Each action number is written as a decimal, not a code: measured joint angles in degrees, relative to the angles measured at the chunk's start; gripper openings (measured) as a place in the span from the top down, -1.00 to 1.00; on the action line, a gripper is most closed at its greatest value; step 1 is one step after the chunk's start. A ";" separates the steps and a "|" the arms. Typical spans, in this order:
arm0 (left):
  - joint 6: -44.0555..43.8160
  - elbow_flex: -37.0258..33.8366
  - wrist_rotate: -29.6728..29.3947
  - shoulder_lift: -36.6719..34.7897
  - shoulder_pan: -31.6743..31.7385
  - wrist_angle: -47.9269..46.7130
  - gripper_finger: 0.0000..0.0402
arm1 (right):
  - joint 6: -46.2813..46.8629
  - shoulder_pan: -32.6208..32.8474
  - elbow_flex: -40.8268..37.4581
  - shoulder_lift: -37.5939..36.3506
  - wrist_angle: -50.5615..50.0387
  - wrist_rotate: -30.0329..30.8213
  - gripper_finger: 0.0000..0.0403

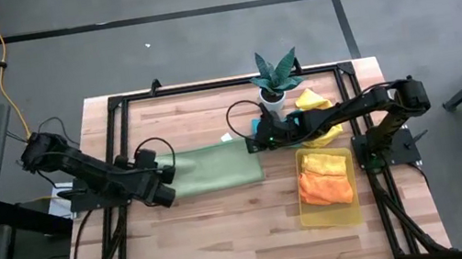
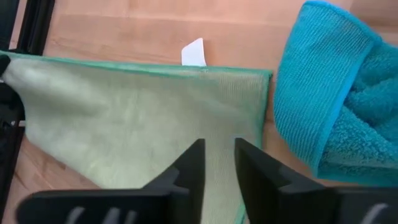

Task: Fold microfiber towels
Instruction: Fold the light green microfiber cloth

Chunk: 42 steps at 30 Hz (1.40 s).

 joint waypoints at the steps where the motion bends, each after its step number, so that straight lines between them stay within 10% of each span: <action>1: 0.00 0.00 0.00 0.00 0.00 -0.02 1.00 | 0.00 0.00 0.00 0.00 0.00 0.43 0.56; 14: 4.23 0.00 2.45 -0.04 -0.09 -0.10 0.96 | -0.62 -0.13 0.00 0.00 0.00 1.28 0.32; 32: 6.88 2.34 3.37 -0.88 -0.13 -3.71 0.34 | -1.74 -0.13 0.00 0.00 0.30 1.24 0.32; 42: 34.86 16.93 -7.90 -13.71 -5.09 10.57 0.34 | -14.84 -0.15 0.08 -1.66 14.70 -4.24 0.33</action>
